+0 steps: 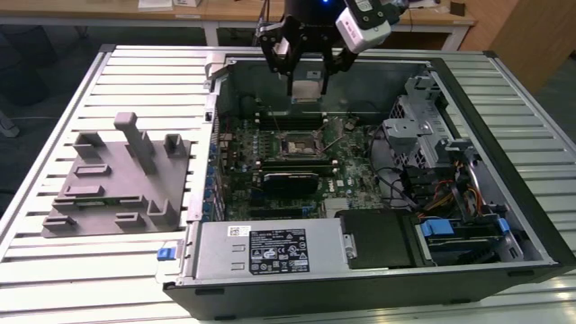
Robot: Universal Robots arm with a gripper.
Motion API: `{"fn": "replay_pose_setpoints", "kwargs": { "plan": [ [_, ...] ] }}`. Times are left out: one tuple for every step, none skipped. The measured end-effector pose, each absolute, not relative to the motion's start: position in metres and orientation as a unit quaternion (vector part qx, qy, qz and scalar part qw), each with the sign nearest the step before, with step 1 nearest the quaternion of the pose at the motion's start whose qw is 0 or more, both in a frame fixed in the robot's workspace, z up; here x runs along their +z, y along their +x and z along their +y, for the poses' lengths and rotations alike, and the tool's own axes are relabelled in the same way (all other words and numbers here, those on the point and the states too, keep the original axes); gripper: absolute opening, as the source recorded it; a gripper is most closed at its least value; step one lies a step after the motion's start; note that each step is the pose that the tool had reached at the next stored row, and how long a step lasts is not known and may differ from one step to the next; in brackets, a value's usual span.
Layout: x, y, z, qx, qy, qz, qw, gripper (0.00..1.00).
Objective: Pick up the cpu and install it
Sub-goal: 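Pick up the cpu and move it towards the insertion slot, then place the cpu into insertion slot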
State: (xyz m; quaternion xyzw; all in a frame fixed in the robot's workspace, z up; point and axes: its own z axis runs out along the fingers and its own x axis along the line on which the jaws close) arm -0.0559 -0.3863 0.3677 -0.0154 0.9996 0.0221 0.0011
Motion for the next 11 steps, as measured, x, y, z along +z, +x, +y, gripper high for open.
{"fn": "replay_pose_setpoints", "kwargs": {
  "plan": [
    [0.368, -0.055, -0.386, 0.022, -0.015, 1.0, 0.001, 0.54],
    [0.368, -0.054, -0.386, 0.022, -0.015, 1.0, 0.001, 0.54],
    [0.368, -0.054, -0.386, 0.022, -0.015, 1.0, 0.001, 0.54],
    [0.367, -0.053, -0.386, 0.022, -0.015, 1.0, 0.001, 0.54],
    [0.367, -0.052, -0.386, 0.022, -0.015, 1.0, 0.001, 0.54],
    [0.367, -0.051, -0.386, 0.022, -0.016, 1.0, 0.001, 0.54],
    [0.367, -0.05, -0.386, 0.022, -0.017, 1.0, 0.001, 0.54],
    [0.367, -0.048, -0.386, 0.022, -0.019, 1.0, 0.001, 0.54],
    [0.367, -0.046, -0.386, 0.022, -0.02, 1.0, 0.001, 0.54],
    [0.367, -0.044, -0.386, 0.022, -0.022, 1.0, 0.001, 0.54],
    [0.367, -0.043, -0.386, 0.022, -0.025, 0.999, 0.001, 0.54]
  ]
}}
